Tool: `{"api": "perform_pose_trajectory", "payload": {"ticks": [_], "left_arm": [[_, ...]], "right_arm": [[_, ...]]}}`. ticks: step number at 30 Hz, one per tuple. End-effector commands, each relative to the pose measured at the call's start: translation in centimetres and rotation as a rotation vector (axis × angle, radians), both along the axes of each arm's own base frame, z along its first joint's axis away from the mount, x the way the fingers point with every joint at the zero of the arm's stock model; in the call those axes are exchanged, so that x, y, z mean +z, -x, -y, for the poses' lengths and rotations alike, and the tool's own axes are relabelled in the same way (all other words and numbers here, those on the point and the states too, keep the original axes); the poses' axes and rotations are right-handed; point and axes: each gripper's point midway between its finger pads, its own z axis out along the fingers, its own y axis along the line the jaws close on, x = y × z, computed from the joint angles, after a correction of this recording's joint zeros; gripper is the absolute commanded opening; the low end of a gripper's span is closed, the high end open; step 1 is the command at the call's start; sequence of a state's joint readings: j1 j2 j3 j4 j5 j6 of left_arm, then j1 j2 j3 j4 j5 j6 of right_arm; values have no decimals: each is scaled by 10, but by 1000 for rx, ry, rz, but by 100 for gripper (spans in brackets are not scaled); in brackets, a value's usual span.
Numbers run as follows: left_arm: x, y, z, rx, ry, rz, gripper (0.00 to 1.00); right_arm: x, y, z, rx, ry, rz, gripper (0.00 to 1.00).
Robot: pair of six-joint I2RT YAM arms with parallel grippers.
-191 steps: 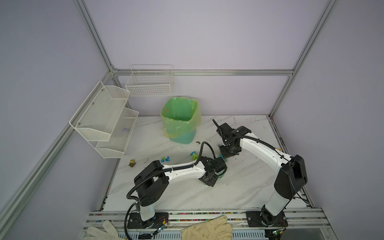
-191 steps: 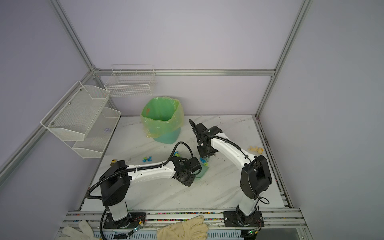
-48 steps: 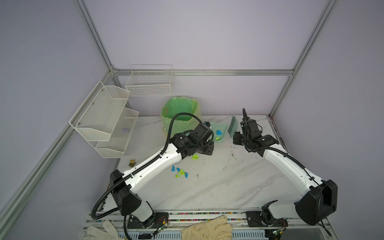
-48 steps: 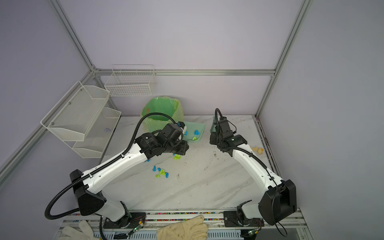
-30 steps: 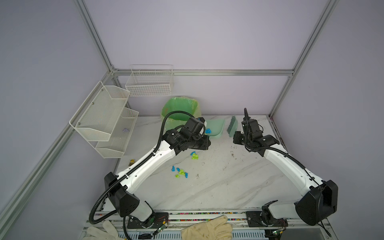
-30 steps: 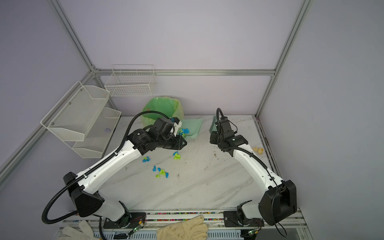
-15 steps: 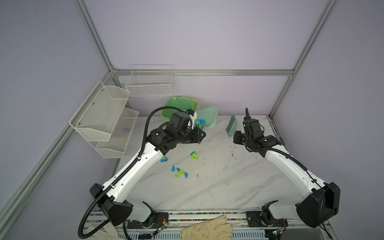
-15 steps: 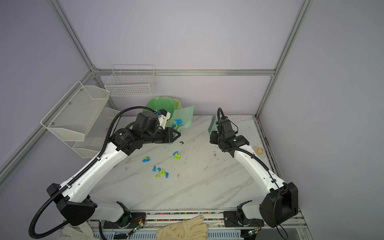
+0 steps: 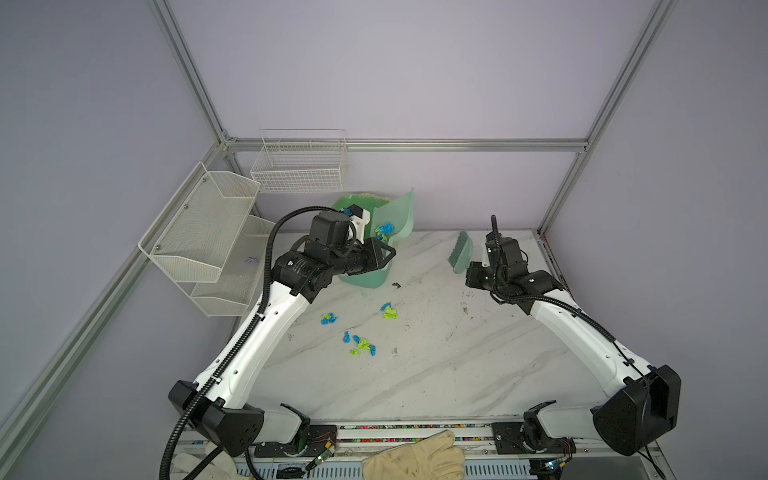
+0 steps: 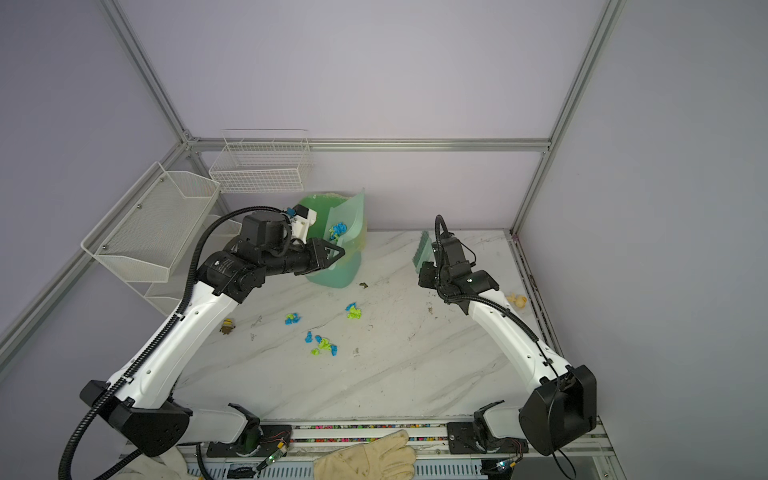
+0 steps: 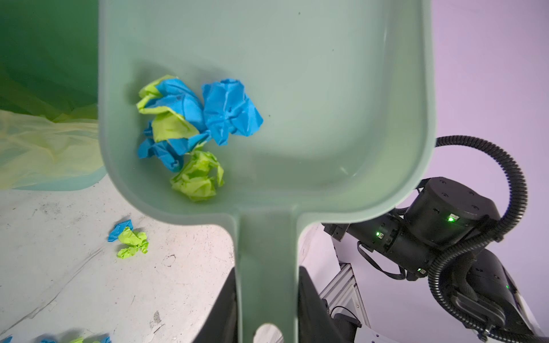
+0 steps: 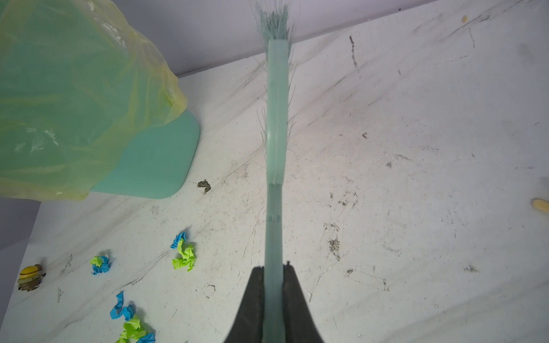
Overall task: Sweep away the paper scraps from the table
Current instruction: 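Tip the dustpan over the green bin with the left gripper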
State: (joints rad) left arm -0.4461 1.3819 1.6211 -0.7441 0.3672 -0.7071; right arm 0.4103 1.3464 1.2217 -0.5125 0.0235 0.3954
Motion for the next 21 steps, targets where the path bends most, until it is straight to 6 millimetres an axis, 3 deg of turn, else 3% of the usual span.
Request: {"api": "perform_pose_trajectory", "payload": {"ticks": [1, 13, 14, 21], "left_arm": [[11, -5, 2, -40, 94, 10, 0], [6, -34, -17, -88, 375, -76, 0], [-7, -44, -16, -84, 402, -123, 0], [-13, -58, -25, -101, 571, -175, 0]], "right_arm": [[13, -2, -3, 11, -24, 40, 0], [2, -2, -6, 25, -27, 16, 0], [3, -2, -6, 25, -27, 18, 0], [2, -2, -7, 27, -30, 14, 0]]}}
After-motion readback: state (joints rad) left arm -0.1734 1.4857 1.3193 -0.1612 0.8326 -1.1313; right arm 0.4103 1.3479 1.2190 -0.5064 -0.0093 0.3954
